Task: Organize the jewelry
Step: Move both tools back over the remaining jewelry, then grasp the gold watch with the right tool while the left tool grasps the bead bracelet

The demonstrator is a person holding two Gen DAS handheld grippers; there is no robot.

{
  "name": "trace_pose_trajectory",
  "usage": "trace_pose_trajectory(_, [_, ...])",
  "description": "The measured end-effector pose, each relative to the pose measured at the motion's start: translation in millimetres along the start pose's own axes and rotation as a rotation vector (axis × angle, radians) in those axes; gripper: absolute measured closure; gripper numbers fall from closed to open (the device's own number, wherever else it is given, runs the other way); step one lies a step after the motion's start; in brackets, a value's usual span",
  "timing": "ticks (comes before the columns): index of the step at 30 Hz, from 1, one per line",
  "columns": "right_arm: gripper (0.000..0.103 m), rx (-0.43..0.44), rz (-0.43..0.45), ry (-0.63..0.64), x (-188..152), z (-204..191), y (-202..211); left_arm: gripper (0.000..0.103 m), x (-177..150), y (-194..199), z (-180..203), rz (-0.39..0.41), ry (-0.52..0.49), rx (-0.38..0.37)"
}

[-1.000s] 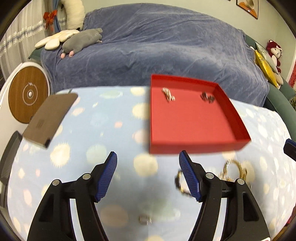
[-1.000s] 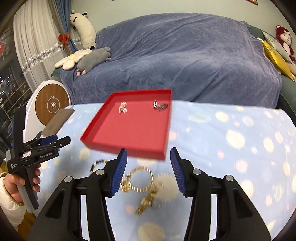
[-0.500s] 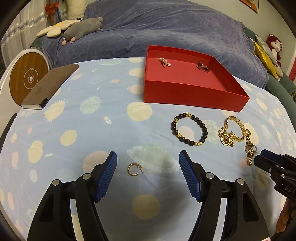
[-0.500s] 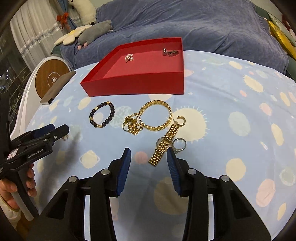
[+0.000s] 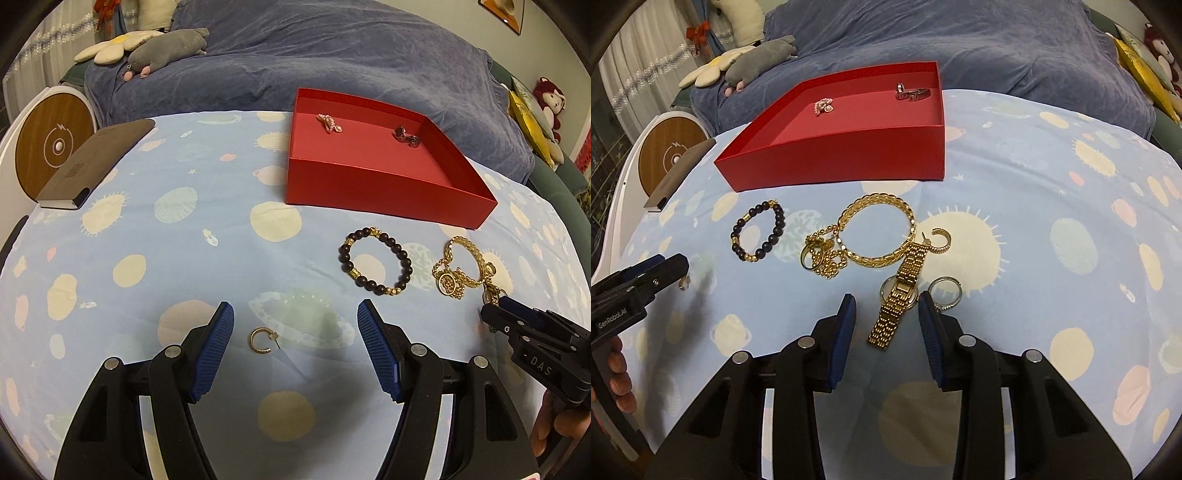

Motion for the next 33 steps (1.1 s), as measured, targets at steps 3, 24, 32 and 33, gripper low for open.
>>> trace_pose_trajectory(3, [0.075,-0.025,0.017,0.032,0,-3,-3,0.036,1,-3,3,-0.002,-0.004,-0.003])
trace_pose_trajectory(24, [0.092,0.029,0.036,-0.041,6,11,20,0.036,7,-12,21,-0.002,-0.004,-0.030])
trace_pose_trajectory(32, [0.092,0.053,0.024,-0.040,0,9,27,0.036,11,-39,40,-0.002,-0.003,-0.031])
trace_pose_trajectory(33, [0.092,0.055,0.022,-0.040,-1,9,27,0.036,12,-43,41,0.000,-0.005,-0.012])
Point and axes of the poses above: each gripper's, at about its wrist camera, not at the fingertips, and y roughly against the way its jaws point, z to its right, x to its top, the point moved 1 cm from there along -y, roughly the way its jaws point, and after that the axes turned 12 degrees about z, right-handed, at the moved point
